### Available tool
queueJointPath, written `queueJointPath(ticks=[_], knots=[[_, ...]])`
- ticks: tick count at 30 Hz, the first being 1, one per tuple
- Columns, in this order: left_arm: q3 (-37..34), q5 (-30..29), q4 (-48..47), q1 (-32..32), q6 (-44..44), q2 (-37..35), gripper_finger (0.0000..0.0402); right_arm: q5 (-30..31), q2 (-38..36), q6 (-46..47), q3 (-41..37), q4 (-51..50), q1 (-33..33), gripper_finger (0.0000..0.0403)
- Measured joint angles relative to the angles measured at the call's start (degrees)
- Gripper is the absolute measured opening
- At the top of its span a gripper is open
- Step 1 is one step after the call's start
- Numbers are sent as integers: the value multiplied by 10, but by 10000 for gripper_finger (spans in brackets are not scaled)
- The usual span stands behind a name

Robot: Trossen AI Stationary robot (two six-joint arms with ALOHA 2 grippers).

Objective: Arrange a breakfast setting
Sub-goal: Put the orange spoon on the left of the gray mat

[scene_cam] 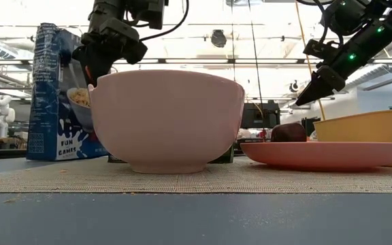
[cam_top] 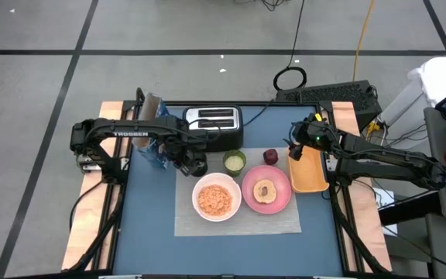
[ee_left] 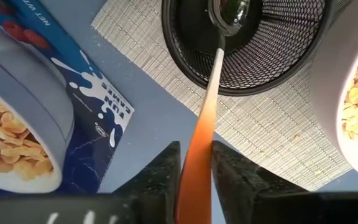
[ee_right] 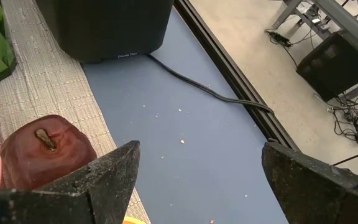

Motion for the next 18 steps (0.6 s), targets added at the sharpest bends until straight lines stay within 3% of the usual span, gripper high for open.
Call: queueJointPath(ticks=[11,18], knots=[[0,28,-10,26,6,0,36,0,0,0,0,0,0,325],[9,28,-13,33,6,-1,24,0,0,0,0,0,0,325]])
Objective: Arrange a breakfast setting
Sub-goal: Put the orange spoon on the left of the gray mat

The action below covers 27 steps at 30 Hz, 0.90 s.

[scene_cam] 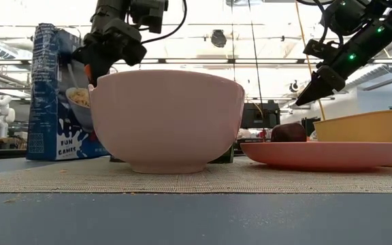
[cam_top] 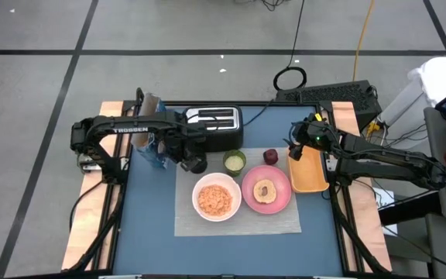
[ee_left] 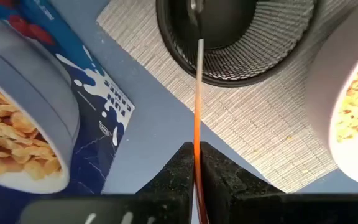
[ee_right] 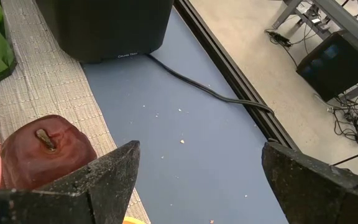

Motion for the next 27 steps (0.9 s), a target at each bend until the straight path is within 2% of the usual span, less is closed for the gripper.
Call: queueJointPath(ticks=[19,27], knots=[[141,0,-91,-2,-29,0,23,0,0,0,0,0,0,325],[204,-1,-86,-17,-66,-14,23,0,0,0,0,0,0,325]])
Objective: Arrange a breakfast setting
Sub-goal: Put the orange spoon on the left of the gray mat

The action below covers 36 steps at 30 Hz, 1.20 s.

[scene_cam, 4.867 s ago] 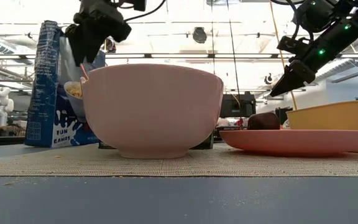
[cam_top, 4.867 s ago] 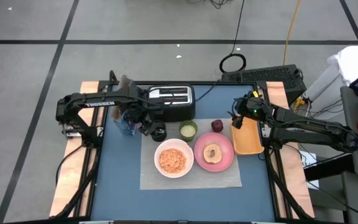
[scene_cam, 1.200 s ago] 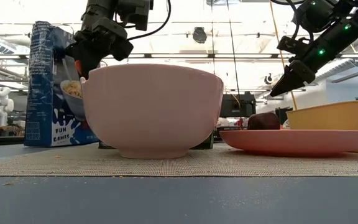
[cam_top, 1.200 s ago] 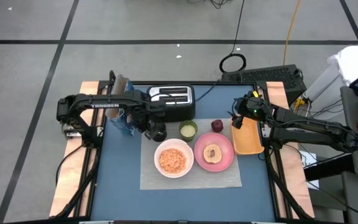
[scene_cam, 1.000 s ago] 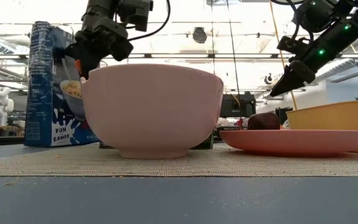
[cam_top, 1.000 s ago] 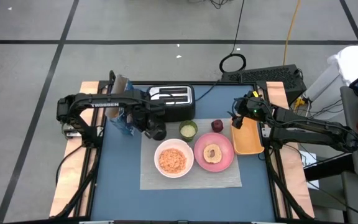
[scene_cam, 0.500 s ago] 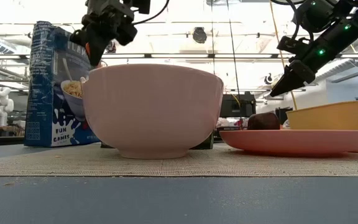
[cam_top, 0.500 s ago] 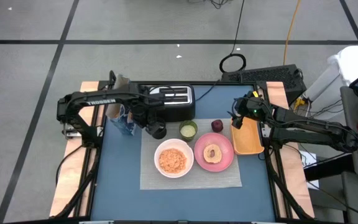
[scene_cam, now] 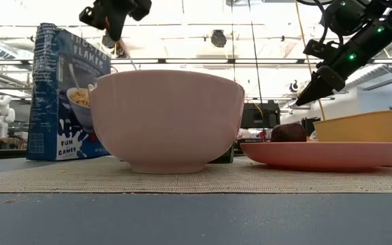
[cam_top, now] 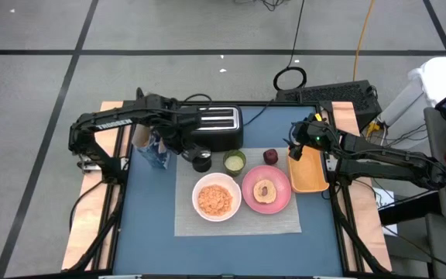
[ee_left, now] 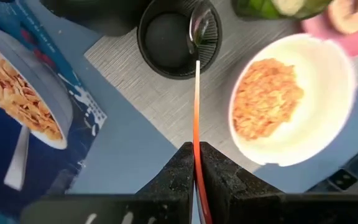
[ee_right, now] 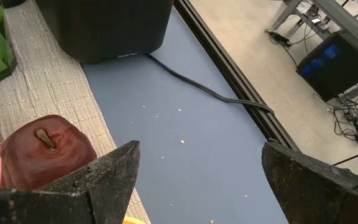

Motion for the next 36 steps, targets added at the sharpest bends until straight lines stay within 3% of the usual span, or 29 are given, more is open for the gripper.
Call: queueJointPath(ticks=[12,36], knots=[[13,-6,-1,-49,-114,-38,23,0,0,0,0,0,0,325],[13,-167,-2,-266,-473,-52,23,0,0,0,0,0,0,325]])
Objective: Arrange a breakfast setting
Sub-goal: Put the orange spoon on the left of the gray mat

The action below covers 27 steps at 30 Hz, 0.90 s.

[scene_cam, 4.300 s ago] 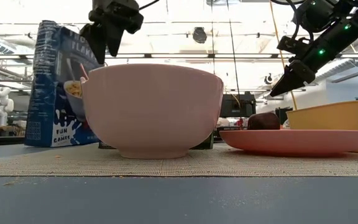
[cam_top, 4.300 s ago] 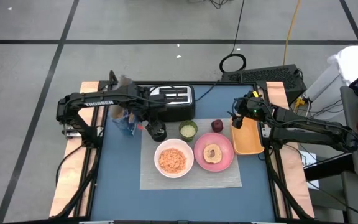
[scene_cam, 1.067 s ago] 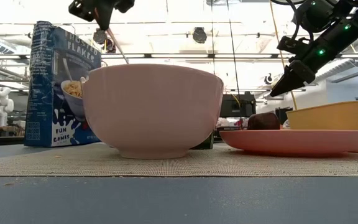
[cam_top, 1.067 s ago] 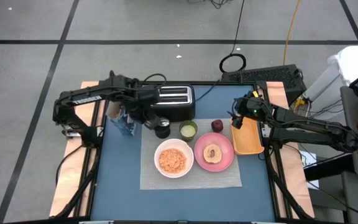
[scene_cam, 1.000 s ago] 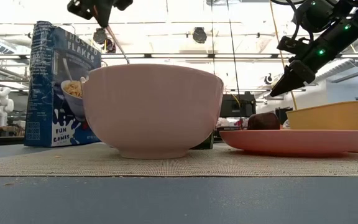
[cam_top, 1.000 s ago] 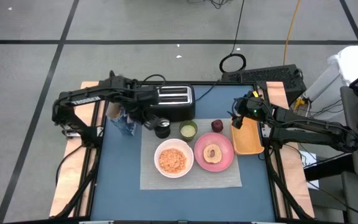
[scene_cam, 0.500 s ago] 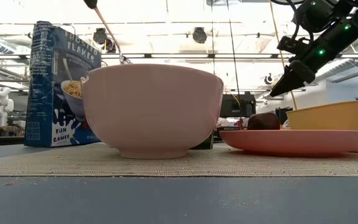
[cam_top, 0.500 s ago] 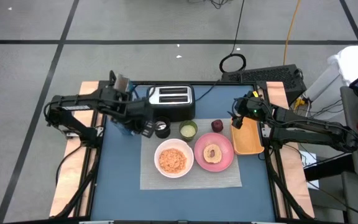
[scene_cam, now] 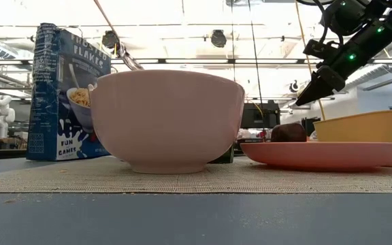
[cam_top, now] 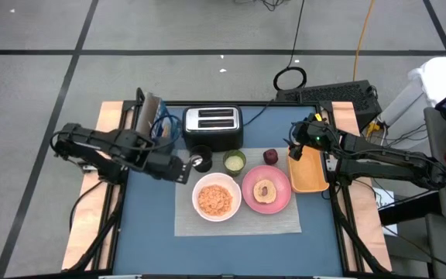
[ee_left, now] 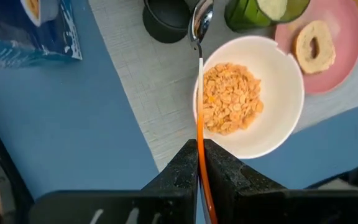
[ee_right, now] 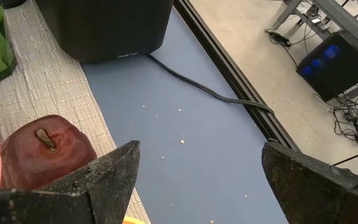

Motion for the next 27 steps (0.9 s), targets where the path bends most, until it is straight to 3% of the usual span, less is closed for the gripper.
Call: queueJointPath(ticks=[6,21,27], knots=[[-11,-22,0,-35,-79,0,23,0,0,0,0,0,0,325],[-169,-17,5,-106,-282,0,23,0,0,0,0,0,0,325],[-254,-17,107,-109,-313,0,23,0,0,0,0,0,0,325]])
